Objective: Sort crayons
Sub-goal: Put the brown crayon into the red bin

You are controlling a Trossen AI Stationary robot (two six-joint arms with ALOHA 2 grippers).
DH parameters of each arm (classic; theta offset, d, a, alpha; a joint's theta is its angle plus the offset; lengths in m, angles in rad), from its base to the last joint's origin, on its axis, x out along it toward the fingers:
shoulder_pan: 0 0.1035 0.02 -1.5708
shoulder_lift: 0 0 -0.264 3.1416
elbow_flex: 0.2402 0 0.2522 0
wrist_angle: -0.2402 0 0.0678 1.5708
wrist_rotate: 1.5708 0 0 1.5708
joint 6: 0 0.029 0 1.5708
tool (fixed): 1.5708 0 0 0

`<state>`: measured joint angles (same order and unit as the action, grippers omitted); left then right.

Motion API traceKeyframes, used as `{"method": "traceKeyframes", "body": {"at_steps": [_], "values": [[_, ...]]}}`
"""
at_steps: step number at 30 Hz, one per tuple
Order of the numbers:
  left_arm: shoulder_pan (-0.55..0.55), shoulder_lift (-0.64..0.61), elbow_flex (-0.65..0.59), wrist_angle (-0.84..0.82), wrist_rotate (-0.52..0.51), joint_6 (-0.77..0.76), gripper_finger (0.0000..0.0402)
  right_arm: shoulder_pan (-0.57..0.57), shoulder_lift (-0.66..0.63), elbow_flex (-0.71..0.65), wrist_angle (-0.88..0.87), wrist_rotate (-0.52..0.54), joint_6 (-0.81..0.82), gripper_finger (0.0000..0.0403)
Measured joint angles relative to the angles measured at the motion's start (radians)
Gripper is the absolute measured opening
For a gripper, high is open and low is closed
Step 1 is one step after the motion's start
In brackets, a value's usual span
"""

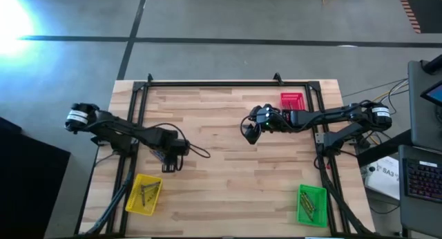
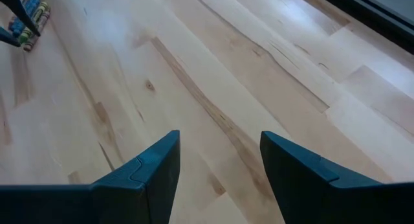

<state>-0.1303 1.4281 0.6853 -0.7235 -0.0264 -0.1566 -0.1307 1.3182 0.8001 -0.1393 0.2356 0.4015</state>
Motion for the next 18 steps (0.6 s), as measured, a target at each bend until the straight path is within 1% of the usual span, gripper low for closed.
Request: {"method": "traceKeyframes", "body": {"at_steps": [7, 11, 14, 18], "values": [[0.0, 0.119, 0.013, -0.001, -0.005, 0.035, 0.0127, 0.0, 0.0, 0.0, -0.005, 0.0, 0.0, 0.0203], [0.0, 0.143, 0.03, -0.013, -0.014, 0.045, 0.0119, 0.0, 0.0, 0.0, -0.005, 0.0, 0.0, 0.0203], [0.0, 0.139, 0.051, -0.021, -0.022, 0.056, 0.0096, 0.0, 0.0, 0.0, -0.004, 0.0, 0.0, 0.0203], [0.0, 0.117, 0.086, -0.007, -0.047, 0.066, 0.0045, 0.0, 0.0, 0.0, -0.005, 0.0, 0.0, 0.0203]]}}
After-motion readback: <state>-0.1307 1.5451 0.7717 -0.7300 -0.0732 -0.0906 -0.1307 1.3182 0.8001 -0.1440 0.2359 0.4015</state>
